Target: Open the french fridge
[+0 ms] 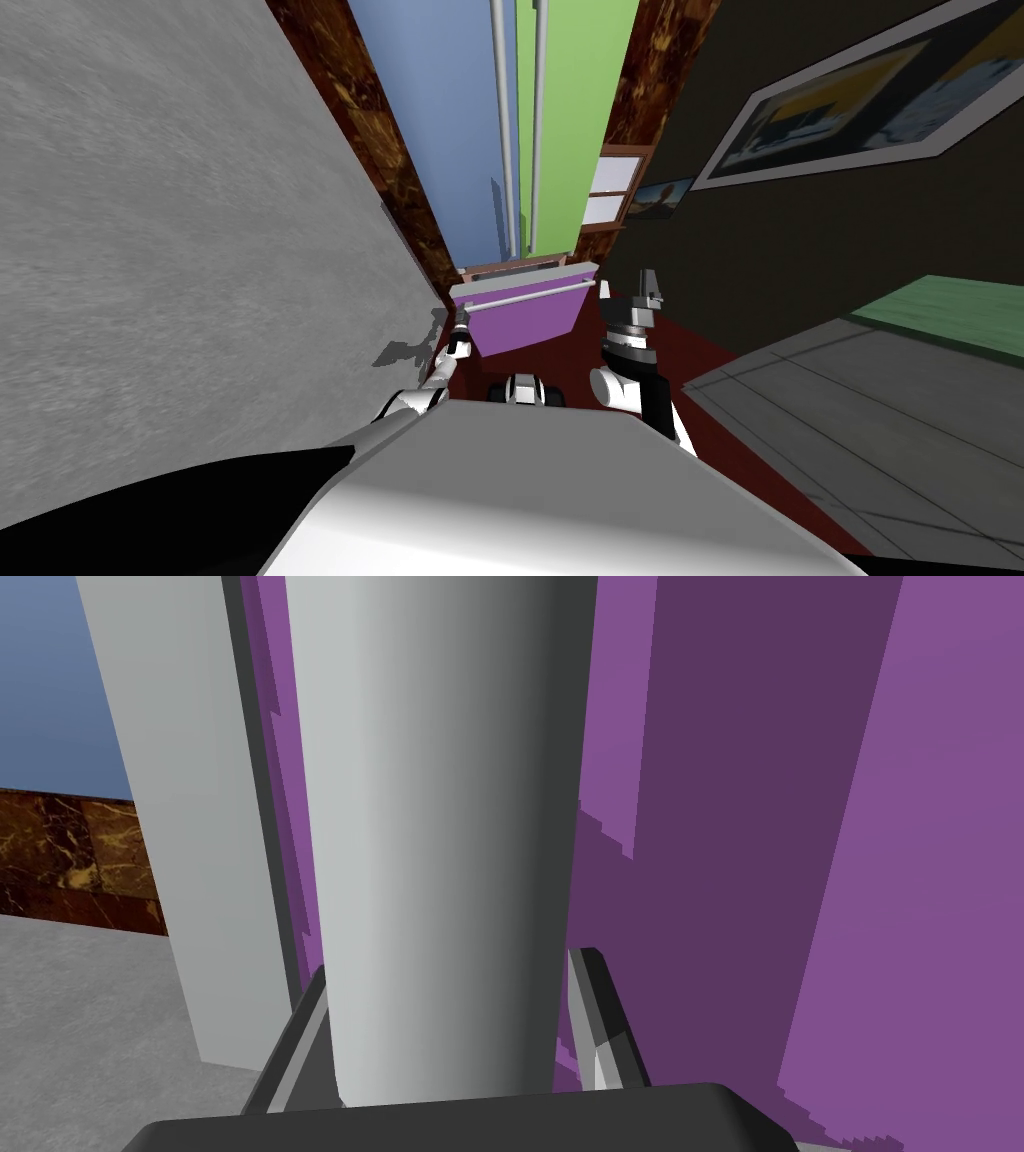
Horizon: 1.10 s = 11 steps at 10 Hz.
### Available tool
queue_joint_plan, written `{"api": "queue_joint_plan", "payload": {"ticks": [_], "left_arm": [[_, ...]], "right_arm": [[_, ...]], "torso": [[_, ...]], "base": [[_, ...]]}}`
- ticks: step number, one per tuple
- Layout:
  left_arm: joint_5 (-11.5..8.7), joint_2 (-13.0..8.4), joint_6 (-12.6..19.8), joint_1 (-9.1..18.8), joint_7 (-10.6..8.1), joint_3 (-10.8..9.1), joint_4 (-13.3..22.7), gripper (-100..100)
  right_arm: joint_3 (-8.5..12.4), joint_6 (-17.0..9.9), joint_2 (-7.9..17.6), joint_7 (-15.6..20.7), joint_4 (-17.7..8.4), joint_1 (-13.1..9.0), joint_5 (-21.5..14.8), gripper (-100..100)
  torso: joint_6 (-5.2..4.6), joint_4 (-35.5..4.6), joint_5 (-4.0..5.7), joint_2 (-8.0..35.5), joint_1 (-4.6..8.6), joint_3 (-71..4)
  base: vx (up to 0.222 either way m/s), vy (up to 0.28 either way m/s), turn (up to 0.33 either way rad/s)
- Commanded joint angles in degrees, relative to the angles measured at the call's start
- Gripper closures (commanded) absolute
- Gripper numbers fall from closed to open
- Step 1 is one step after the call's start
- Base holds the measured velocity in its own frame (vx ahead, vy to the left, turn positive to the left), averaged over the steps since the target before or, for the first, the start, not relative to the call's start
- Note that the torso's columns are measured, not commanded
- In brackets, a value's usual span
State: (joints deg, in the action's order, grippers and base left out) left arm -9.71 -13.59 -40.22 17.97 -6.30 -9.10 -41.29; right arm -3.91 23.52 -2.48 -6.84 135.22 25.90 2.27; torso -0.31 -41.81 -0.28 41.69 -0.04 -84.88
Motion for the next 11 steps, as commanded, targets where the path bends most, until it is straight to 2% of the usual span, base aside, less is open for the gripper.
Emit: {"api": "queue_joint_plan", "payload": {"ticks": [1, 2, 5, 6, 8, 9, 11], "left_arm": [[-1.1, -1.7, -1.3, 2.9, -0.26, -0.03, 3.4, 100], [-1.1, -1.7, -1.3, 4.4, -0.26, -0.03, 4.7, 100], [-1.1, -1.7, -1.3, 4.7, -0.26, -0.03, 8.1, 100], [-2.3, -3.3, -2.7, 7.4, -0.18, -0.47, 9.6, 100], [-2.3, -3.3, -2.7, 9.6, -0.18, -0.47, 11.6, 100], [-2.3, -3.3, -2.7, 9.6, -0.18, -0.47, 14.2, 100], [-2.3, -3.3, -2.7, 9.6, -0.18, -0.47, 14.6, 100]], "right_arm": [[0.0, 0.0, 0.0, 0.0, 0.0, 0.0, 0.0, 0], [0.0, 0.0, 0.0, 0.0, 0.0, 0.0, 0.0, 0], [0.0, 0.0, 0.0, 0.0, 0.0, 0.0, 0.0, 0], [0.0, 0.0, 0.0, 0.0, 0.0, 0.0, 0.0, 0], [0.0, 0.0, 0.0, 0.0, 0.0, 0.0, 0.0, 0], [0.0, 0.0, 0.0, 0.0, 0.0, 0.0, 0.0, 0], [0.0, 0.0, 0.0, 0.0, 0.0, 0.0, 0.0, 0]], "torso": [[0.02, 0.1, -0.04, -0.2, -0.08, -0.1], [0.07, -0.2, 0.09, 0.2, 0.06, 0.1], [0.16, -0.3, 0.2, 0.3, 0.08, 0.2], [0.18, -0.2, 0.1, 0.2, -0.03, 0.1], [0.29, -0.6, 0.37, 0.8, 0.15, 0.5], [0.23, -0.7, 0.4, 0.8, 0.18, 0.5], [0.27, -0.4, 0.27, 0.4, 0.04, 0.2]], "base": [[-0.116, -0.038, -0.042], [-0.133, -0.043, -0.027], [-0.015, -0.01, 0.002], [-0.096, -0.053, -0.04], [-0.095, -0.026, -0.001], [-0.021, -0.002, -0.014], [0.003, 0.0, -0.003]]}}
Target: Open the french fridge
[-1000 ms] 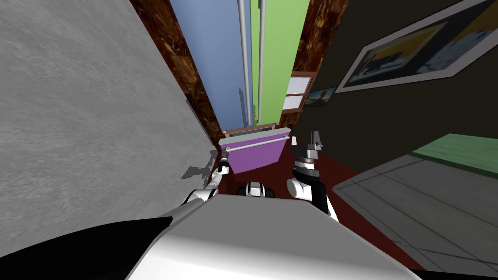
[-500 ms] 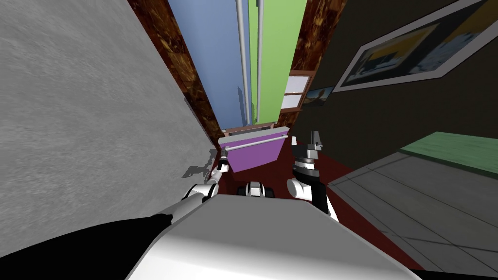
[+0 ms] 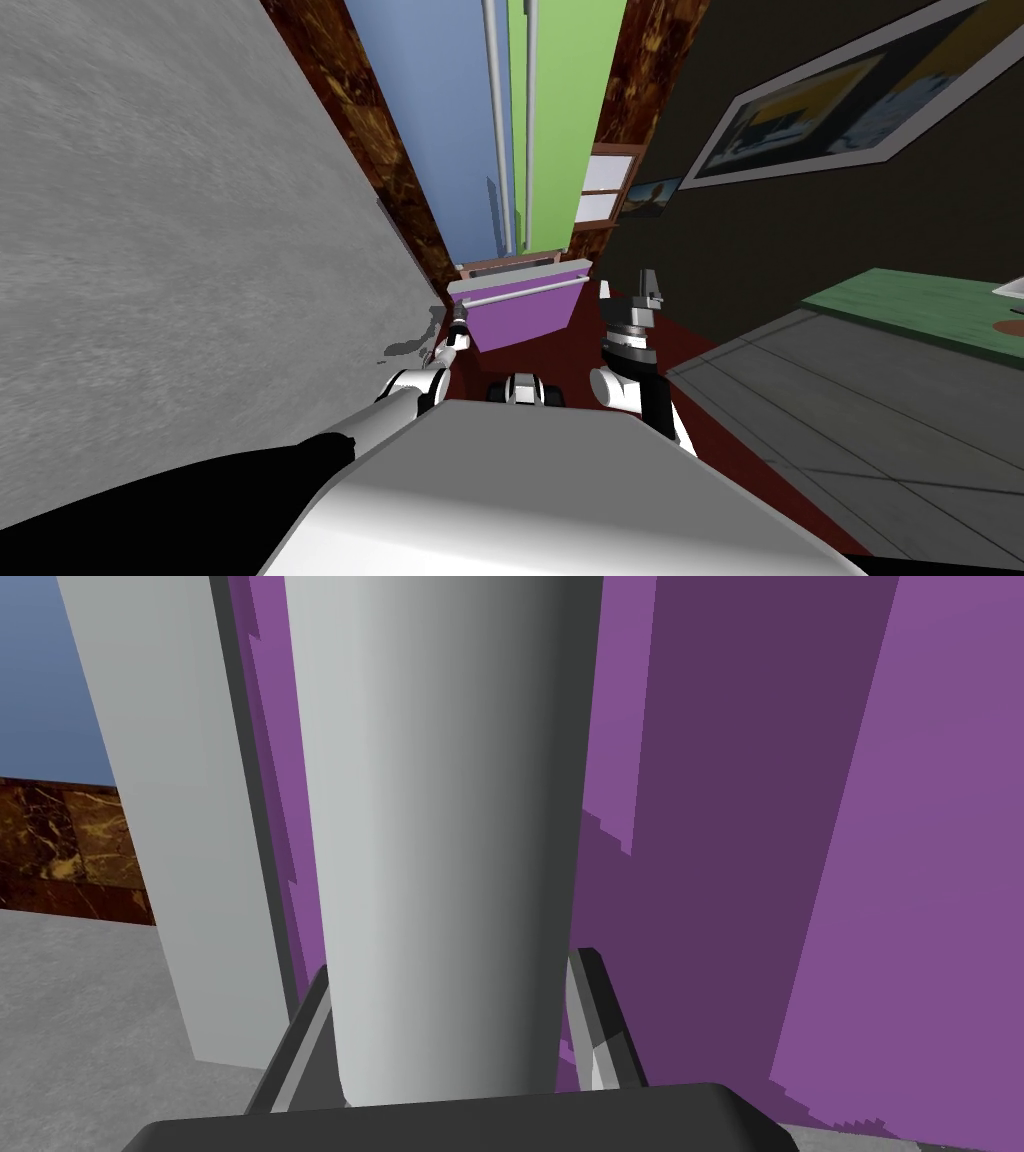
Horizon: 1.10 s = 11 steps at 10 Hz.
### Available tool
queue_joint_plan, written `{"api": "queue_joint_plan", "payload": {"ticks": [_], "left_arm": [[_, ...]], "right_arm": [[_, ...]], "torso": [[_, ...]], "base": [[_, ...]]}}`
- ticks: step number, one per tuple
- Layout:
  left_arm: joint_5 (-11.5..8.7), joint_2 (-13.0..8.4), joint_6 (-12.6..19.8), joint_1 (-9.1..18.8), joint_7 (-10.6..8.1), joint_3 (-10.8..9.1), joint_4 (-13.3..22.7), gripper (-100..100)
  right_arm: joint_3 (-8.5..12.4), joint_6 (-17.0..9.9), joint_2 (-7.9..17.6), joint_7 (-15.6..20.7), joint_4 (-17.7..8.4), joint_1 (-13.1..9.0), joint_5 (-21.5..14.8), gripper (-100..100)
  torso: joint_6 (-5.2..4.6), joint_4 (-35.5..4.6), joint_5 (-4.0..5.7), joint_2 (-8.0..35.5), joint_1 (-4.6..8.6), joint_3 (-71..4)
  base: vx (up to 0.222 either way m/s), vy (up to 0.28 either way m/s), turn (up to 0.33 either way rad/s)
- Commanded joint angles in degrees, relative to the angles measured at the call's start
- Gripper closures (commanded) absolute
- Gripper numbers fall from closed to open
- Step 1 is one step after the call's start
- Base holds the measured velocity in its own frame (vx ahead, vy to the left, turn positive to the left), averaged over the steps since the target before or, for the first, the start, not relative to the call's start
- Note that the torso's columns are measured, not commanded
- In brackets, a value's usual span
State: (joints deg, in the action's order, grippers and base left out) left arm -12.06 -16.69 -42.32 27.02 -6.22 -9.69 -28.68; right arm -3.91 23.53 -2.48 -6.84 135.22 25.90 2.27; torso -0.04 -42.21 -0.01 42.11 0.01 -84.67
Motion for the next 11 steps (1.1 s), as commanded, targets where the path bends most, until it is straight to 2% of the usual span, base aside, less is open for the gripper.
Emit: {"api": "queue_joint_plan", "payload": {"ticks": [1, 3, 6, 7, 11], "left_arm": [[0.1, -0.2, -0.6, 0.5, -0.26, 0.13, 2.0, 100], [0.1, -0.2, -0.6, 0.6, -0.32, 0.22, 1.6, 100], [0.2, 0.0, -0.5, 0.6, -0.39, 0.47, 1.5, 100], [0.2, -0.9, 1.0, 2.3, -0.59, 0.37, 1.4, -100], [0.1, -2.3, 4.3, 5.1, -0.95, 0.33, 1.2, -100]], "right_arm": [[0.0, 0.0, 0.0, 0.0, 0.0, 0.0, 0.0, 0], [0.0, 0.0, 0.0, 0.0, 0.0, 0.0, 0.0, 0], [0.0, 0.0, 0.0, 0.0, 0.0, 0.0, 0.0, 0], [0.0, 0.0, 0.0, 0.0, 0.0, 0.0, 0.0, 0], [0.0, 0.0, 0.0, 0.0, 0.0, 0.0, 0.0, 0]], "torso": [[0.03, 0.1, -0.03, -0.1, -0.05, -0.1], [0.03, 0.1, -0.08, 0.0, -0.09, 0.0], [0.08, 0.1, -0.13, 0.3, -0.1, 0.2], [0.08, 0.1, -0.12, 0.2, -0.11, 0.1], [0.02, -0.1, 0.05, 0.0, 0.0, 0.0]], "base": [[0.006, 0.0, 0.001], [-0.045, -0.013, 0.011], [-0.176, -0.053, 0.023], [-0.138, -0.057, 0.012], [-0.027, -0.01, 0.002]]}}
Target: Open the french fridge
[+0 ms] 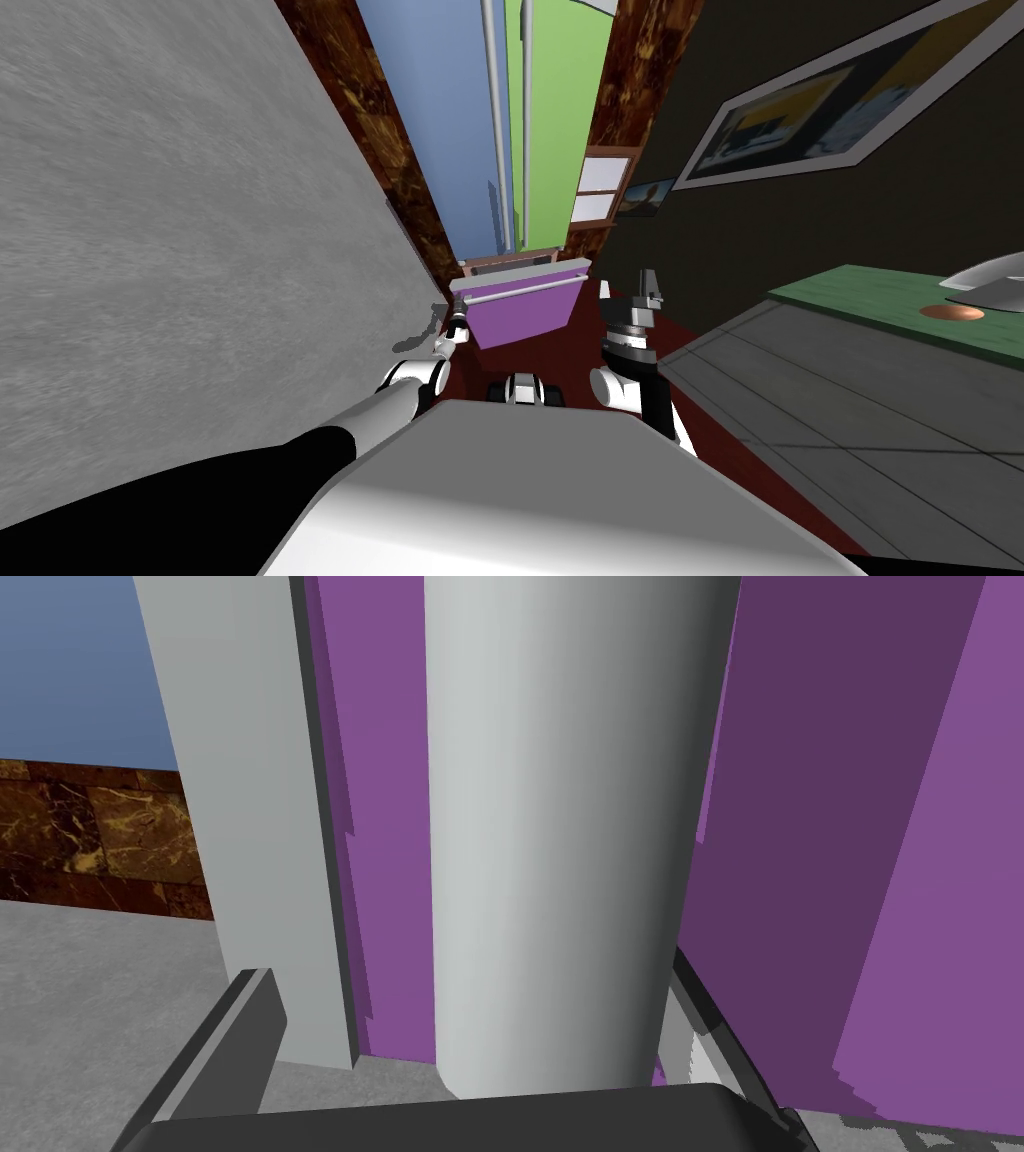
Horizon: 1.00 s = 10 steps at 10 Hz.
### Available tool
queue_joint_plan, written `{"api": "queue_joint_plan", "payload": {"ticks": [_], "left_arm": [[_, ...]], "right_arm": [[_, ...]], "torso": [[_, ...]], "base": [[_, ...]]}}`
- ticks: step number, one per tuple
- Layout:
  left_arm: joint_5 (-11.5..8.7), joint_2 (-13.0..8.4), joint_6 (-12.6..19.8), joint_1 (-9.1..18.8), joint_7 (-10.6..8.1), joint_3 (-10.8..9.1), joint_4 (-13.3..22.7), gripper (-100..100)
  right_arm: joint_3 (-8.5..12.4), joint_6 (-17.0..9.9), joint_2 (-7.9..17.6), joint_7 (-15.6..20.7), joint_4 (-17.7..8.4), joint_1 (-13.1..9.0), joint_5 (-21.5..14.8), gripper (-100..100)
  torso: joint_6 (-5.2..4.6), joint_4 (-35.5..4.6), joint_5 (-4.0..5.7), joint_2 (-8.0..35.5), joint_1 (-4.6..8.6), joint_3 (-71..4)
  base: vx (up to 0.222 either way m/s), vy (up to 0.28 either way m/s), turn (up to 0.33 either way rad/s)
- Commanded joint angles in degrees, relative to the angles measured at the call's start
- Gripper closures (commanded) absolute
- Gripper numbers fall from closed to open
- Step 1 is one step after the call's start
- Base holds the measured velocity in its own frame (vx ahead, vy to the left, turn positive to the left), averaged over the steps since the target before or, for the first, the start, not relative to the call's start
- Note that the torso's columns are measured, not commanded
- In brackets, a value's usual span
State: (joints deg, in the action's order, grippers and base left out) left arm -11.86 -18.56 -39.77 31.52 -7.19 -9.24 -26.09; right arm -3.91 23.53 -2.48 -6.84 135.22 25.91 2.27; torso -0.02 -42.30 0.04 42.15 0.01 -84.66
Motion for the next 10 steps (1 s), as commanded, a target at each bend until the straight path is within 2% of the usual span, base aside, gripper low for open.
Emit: {"api": "queue_joint_plan", "payload": {"ticks": [1, 2, 3, 4, 5, 10], "left_arm": [[-0.1, -0.5, 1.8, 0.6, 0.02, -0.13, -1.4, -100], [-0.1, -1.2, 3.4, 2.0, -0.17, -0.15, -1.5, -100], [-0.1, -1.2, 3.4, 2.0, -0.17, -0.15, -0.6, -100], [-0.1, -1.2, 3.4, 2.0, -0.17, -0.15, -1.5, -100], [-0.1, -1.9, 5.1, 3.4, -0.35, -0.17, -1.7, -100], [-0.1, -1.9, 5.1, 3.4, -0.35, -0.17, -1.7, -100]], "right_arm": [[0.0, 0.0, 0.0, 0.0, 0.0, 0.0, 0.0, 0], [0.0, 0.0, 0.0, 0.0, 0.0, 0.0, 0.0, 0], [0.0, 0.0, 0.0, 0.0, 0.0, 0.0, 0.0, 0], [0.0, 0.0, 0.0, 0.0, 0.0, 0.0, 0.0, 0], [0.0, 0.0, 0.0, 0.0, 0.0, 0.0, 0.0, 0], [0.0, 0.0, 0.0, 0.0, 0.0, 0.0, 0.0, 0]], "torso": [[0.03, -0.1, 0.02, 0.2, 0.08, 0.1], [0.0, -0.1, 0.03, 0.4, 0.12, 0.2], [-0.03, -0.2, 0.09, 0.4, 0.19, 0.3], [0.01, -0.2, 0.1, 0.5, 0.18, 0.3], [0.0, -0.3, 0.13, 0.4, 0.15, 0.3], [0.0, -0.5, 0.3, 0.6, 0.34, 0.4]], "base": [[-0.018, -0.009, 0.007], [-0.043, -0.025, 0.011], [-0.04, -0.015, -0.004], [-0.021, -0.003, 0.001], [-0.038, -0.013, -0.006], [-0.01, -0.003, 0.0]]}}
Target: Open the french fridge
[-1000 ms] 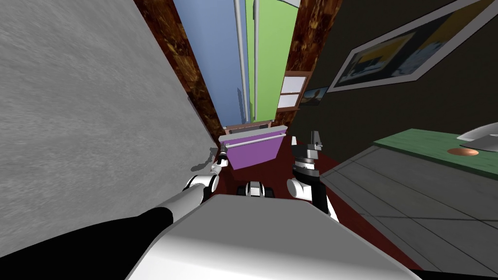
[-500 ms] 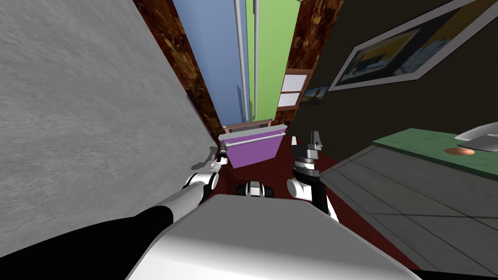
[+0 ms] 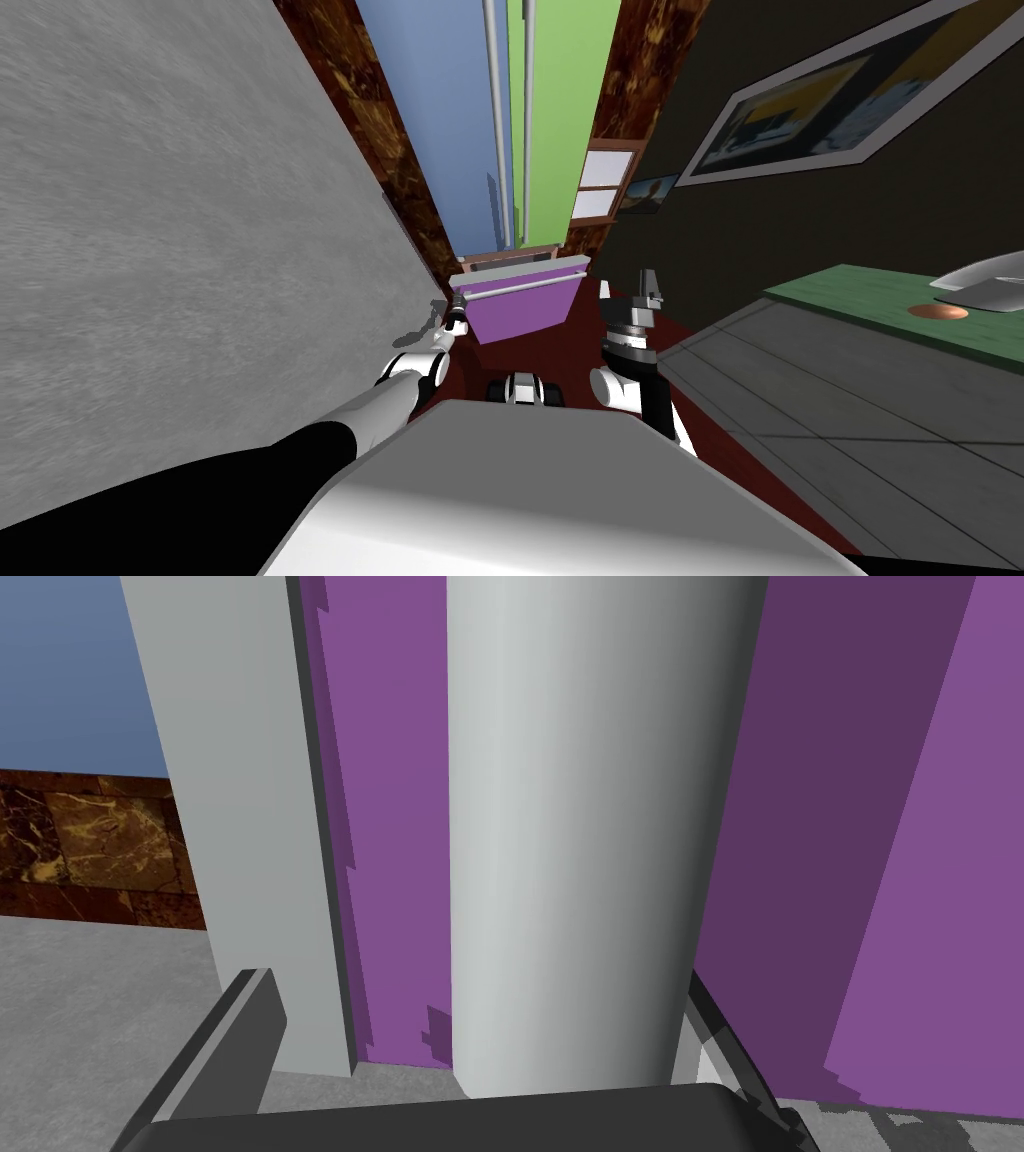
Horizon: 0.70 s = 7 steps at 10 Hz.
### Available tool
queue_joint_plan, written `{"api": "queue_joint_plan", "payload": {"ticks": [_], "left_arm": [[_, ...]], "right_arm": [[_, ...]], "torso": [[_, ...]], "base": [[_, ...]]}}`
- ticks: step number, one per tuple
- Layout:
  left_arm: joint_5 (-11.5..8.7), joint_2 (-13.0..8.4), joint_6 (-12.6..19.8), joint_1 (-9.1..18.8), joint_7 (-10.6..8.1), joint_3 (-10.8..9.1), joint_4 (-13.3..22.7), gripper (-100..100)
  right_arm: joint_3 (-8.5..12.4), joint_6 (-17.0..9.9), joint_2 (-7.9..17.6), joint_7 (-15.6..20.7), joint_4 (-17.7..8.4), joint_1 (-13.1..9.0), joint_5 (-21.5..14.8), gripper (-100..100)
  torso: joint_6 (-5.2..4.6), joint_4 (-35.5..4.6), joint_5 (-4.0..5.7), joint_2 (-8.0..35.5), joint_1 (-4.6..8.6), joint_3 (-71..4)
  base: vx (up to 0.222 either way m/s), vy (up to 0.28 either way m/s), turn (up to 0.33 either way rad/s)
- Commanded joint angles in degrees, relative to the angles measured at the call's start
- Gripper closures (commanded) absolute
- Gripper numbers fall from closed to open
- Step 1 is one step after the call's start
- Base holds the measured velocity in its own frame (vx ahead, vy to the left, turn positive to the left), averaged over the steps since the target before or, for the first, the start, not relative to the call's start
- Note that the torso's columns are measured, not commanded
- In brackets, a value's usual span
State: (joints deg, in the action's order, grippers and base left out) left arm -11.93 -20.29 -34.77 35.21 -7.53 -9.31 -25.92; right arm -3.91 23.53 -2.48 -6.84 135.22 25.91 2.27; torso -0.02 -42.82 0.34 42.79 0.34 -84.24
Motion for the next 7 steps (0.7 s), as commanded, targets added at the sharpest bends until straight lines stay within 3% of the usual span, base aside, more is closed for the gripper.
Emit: {"api": "queue_joint_plan", "payload": {"ticks": [1, 2, 7], "left_arm": [[0.0, -0.1, 0.7, -1.0, -0.1, 0.02, -1.8, -100], [0.0, 0.0, 1.0, -1.3, -0.13, 0.04, -1.9, 0], [0.0, 0.3, 1.4, -1.8, -0.11, 0.14, -1.4, 0]], "right_arm": [[0.0, 0.0, 0.0, 0.0, 0.0, 0.0, 0.0, 0], [0.0, 0.0, 0.0, 0.0, 0.0, 0.0, 0.0, 0], [0.0, 0.0, 0.0, 0.0, 0.0, 0.0, 0.0, 0]], "torso": [[0.05, 0.0, 0.01, 0.0, -0.01, 0.0], [0.04, 0.1, -0.07, 0.0, -0.06, 0.0], [0.02, 0.4, -0.26, -0.4, -0.27, -0.3]], "base": [[0.006, 0.001, -0.002], [0.0, 0.0, 0.0], [0.0, 0.0, 0.0]]}}
